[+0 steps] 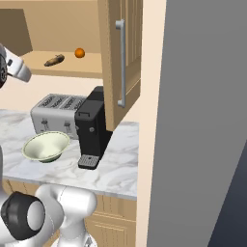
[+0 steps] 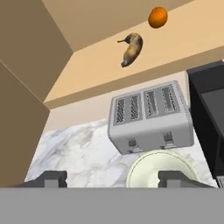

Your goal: Open the cabinet. Pick the banana and apple from the cabinet and place them into the bowl. Then close the cabinet.

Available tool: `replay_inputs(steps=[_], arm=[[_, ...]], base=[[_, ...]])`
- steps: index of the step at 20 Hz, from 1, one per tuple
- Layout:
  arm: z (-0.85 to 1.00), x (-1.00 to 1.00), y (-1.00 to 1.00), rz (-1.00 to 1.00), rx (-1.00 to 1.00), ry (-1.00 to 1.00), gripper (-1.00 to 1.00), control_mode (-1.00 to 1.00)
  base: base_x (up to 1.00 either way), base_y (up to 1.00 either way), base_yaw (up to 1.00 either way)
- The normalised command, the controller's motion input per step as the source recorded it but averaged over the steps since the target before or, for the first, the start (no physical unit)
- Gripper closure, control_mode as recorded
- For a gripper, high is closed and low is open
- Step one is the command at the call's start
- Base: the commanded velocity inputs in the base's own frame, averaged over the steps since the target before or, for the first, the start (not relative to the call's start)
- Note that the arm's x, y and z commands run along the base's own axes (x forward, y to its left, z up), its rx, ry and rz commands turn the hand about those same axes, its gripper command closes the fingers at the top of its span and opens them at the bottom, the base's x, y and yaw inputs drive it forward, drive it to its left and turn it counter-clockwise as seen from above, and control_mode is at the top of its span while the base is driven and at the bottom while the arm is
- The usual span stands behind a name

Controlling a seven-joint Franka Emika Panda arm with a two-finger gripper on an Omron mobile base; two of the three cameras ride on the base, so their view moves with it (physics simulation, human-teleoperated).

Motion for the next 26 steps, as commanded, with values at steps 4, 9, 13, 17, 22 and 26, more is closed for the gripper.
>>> replay_inputs(steps=[4,9,13,17,22,26], arm=[[-0.01,0.01,-0.03,0.0,-0.01,0.0,-1.0,-1.0],[-0.13,0.03,-0.03,0.0,-0.08,-0.04,-1.0,-1.0],[-0.06,0.11,-0.06,0.0,-0.12,-0.05,-1.0,-1.0],[-0.03,0.19,-0.11,0.0,-0.12,-0.05,-1.0,-1.0],[-0.01,0.31,-0.12,0.0,-0.08,-0.01,-1.0,-1.0],[-0.11,0.35,-0.1,0.0,-0.05,-0.01,-1.0,-1.0]], base=[[0.0,0.0,0.0],[0.0,0.0,0.0],[0.0,0.0,0.0],[0.0,0.0,0.0],[0.0,0.0,0.0],[0.0,0.0,0.0]])
